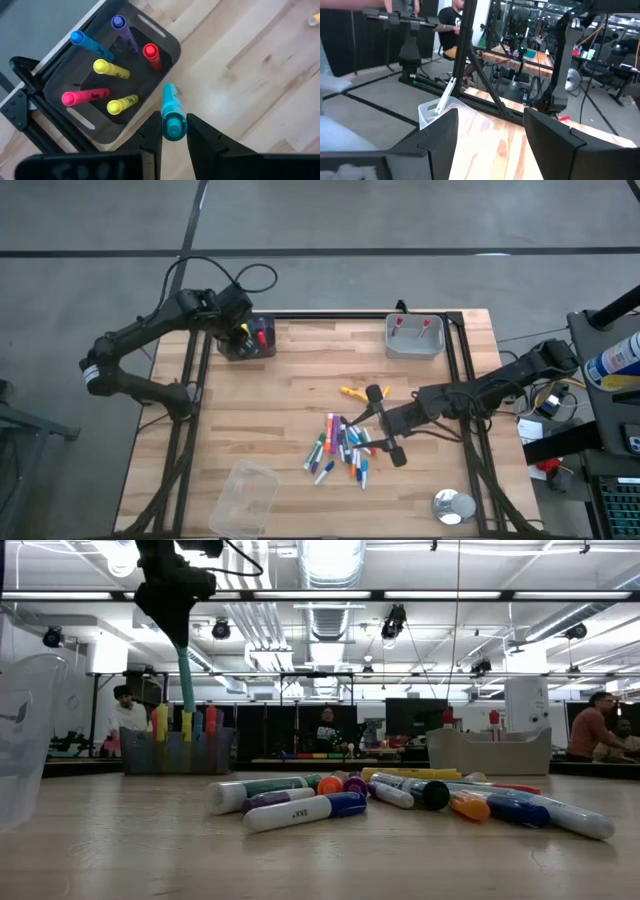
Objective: Pick & Place Markers
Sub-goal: Put the light blue highlighter pen into the black bin
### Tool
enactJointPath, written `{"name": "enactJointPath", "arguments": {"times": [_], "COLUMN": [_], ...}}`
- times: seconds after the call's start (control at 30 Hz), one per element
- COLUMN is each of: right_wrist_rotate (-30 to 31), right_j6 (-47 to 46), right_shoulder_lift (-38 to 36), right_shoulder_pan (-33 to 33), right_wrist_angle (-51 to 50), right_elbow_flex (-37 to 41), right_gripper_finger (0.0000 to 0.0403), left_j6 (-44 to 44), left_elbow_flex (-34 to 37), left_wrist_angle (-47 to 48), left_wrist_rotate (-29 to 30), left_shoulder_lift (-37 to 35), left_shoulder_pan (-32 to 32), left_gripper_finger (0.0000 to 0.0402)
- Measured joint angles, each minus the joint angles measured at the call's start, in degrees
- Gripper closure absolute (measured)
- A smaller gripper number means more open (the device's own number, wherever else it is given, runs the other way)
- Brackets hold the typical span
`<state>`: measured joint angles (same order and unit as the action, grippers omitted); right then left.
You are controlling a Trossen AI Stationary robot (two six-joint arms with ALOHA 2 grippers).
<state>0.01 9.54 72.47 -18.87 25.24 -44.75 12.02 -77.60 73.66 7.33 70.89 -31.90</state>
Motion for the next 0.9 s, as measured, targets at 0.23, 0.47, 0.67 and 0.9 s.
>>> {"name": "enactJointPath", "arguments": {"times": [0.23,0.47,0.67,0.9], "right_wrist_rotate": [0.05,0.07,0.06,0.04], "right_j6": [0.33,0.20,0.13,0.11], "right_shoulder_lift": [-0.24,-0.22,-0.20,-0.15], "right_shoulder_pan": [0.00,0.00,0.00,0.00], "right_wrist_angle": [-1.05,-1.05,-1.07,-1.07], "right_elbow_flex": [0.02,0.02,0.02,0.02], "right_gripper_finger": [0.0184,0.0184,0.0184,0.0184], "left_j6": [-2.06,-4.67,-6.13,-7.49], "left_elbow_flex": [-0.50,-0.50,-0.50,-0.61], "left_wrist_angle": [-0.11,-0.14,-0.12,-0.60], "left_wrist_rotate": [-1.06,-1.07,-0.35,-0.50], "left_shoulder_lift": [4.05,6.86,7.44,7.46], "left_shoulder_pan": [-1.68,-3.19,-5.62,-8.62], "left_gripper_finger": [0.0333,0.0333,0.0333,0.0333]}}
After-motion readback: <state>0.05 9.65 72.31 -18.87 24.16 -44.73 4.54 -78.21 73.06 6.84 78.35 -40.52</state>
